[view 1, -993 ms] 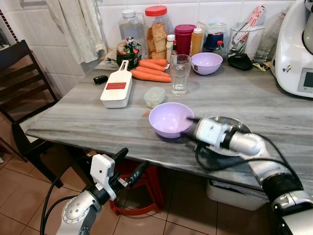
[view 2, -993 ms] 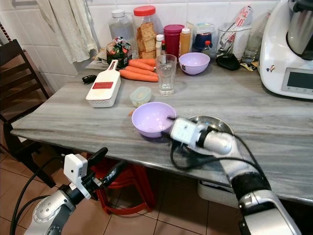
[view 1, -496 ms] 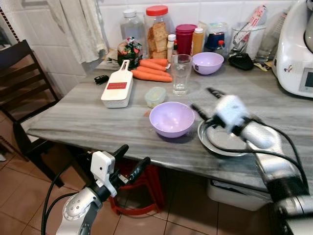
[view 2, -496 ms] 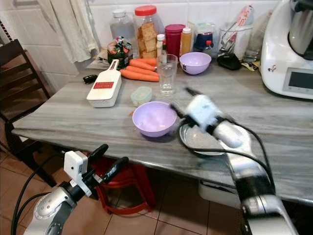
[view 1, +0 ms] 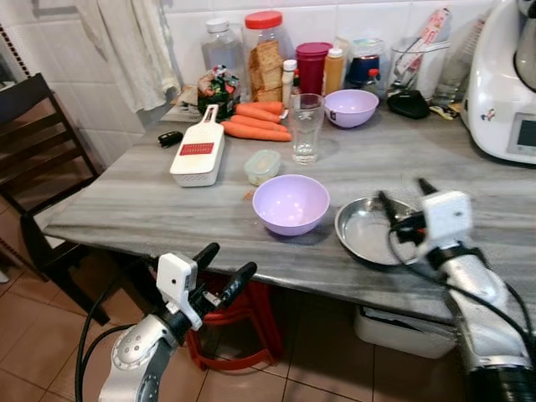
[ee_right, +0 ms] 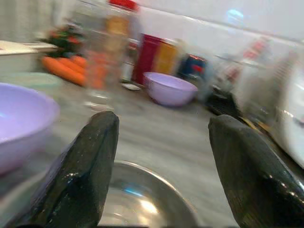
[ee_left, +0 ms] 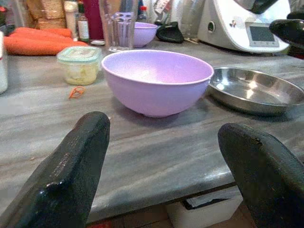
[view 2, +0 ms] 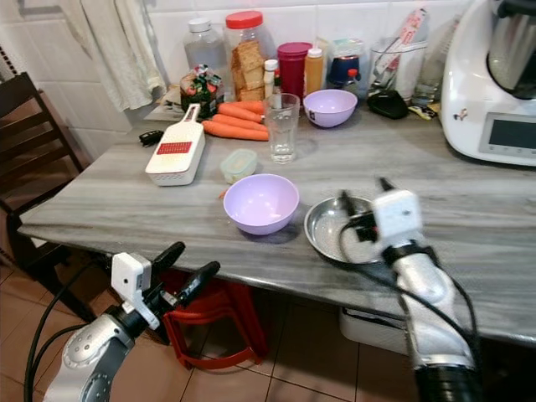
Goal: Setting the table
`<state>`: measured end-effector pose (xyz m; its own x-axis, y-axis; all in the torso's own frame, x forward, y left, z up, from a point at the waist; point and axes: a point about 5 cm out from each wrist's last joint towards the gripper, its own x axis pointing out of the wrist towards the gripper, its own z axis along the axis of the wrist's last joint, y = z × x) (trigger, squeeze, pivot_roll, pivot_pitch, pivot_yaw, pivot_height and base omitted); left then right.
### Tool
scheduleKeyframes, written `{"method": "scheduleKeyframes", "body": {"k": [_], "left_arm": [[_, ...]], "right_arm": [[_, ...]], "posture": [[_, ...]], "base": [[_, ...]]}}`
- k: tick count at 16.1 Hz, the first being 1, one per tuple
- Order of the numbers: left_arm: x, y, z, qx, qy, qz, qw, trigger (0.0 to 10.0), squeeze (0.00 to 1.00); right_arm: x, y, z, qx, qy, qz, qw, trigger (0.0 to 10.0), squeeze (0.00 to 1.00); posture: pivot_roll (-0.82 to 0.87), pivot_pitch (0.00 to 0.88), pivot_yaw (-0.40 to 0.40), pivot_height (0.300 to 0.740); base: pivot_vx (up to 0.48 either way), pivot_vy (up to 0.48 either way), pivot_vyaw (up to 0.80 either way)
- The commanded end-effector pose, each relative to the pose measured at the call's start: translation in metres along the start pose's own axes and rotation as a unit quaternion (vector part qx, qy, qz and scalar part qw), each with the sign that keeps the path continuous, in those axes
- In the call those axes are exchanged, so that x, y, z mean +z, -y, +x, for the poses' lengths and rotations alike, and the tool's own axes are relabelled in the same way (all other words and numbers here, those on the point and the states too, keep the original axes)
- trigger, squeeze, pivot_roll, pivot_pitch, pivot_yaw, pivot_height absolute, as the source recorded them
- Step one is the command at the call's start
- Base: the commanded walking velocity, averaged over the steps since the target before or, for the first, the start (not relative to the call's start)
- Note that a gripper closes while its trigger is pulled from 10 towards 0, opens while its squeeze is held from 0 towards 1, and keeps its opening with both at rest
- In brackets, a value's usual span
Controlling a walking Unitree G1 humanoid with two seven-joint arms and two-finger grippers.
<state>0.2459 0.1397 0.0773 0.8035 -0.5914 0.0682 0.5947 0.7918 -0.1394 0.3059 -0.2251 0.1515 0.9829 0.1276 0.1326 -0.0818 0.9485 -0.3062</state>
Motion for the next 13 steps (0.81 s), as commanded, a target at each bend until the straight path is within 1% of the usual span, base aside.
{"method": "scheduleKeyframes", "body": {"k": [1,2,3,5,6,8,9,10,13], "left_arm": [[0.0,-0.004,0.0,-0.003,-0.004,0.003,1.0,10.0,0.0],[0.0,-0.003,0.001,-0.006,-0.003,0.001,1.0,10.0,0.0],[0.0,-0.003,0.001,-0.009,-0.004,0.0,1.0,10.0,0.0],[0.002,-0.002,0.002,-0.009,-0.002,0.002,1.0,10.0,0.0],[0.003,-0.002,0.002,-0.01,-0.001,0.002,1.0,10.0,0.0],[0.007,0.003,0.002,-0.009,0.003,0.002,1.0,10.0,0.0],[0.009,0.006,0.002,-0.008,0.005,0.001,1.0,10.0,0.0],[0.009,0.006,0.002,-0.006,0.006,0.0,1.0,10.0,0.0],[0.01,0.008,0.0,0.0,0.006,-0.001,1.0,10.0,0.0]], "right_arm": [[0.003,0.008,0.006,-0.022,-0.02,0.005,1.0,10.0,0.0],[0.004,0.009,0.009,-0.024,-0.03,0.013,0.999,10.0,0.0],[0.003,0.009,0.015,-0.01,-0.057,0.003,0.998,10.0,0.0],[-0.002,0.008,0.021,0.016,-0.104,-0.011,0.994,10.0,0.0],[-0.001,0.008,0.021,0.016,-0.102,-0.011,0.995,10.0,0.0],[-0.005,0.009,0.029,0.043,-0.153,-0.015,0.987,10.0,0.0],[-0.007,0.01,0.031,0.058,-0.173,-0.027,0.983,10.0,0.0],[-0.009,0.012,0.032,0.066,-0.185,-0.038,0.98,10.0,0.0],[-0.016,0.004,0.031,0.11,-0.214,-0.025,0.97,10.0,0.0]], "posture": [[-0.06,0.0,0.148,0.74],[-0.06,0.0,0.15,0.74],[-0.06,0.0,0.149,0.74],[-0.05,0.0,0.143,0.74],[-0.05,0.0,0.139,0.74],[-0.04,0.0,0.126,0.74],[-0.04,0.0,0.119,0.74],[-0.03,0.0,0.115,0.74],[-0.03,0.0,0.108,0.74]], "base": [[0.0,0.0,0.0],[0.0,0.0,0.0],[0.0,0.0,0.0],[0.0,0.0,0.0],[0.0,0.0,0.0],[0.0,0.0,0.0],[0.0,0.0,0.0],[0.0,0.0,0.0],[0.0,0.0,0.0]]}}
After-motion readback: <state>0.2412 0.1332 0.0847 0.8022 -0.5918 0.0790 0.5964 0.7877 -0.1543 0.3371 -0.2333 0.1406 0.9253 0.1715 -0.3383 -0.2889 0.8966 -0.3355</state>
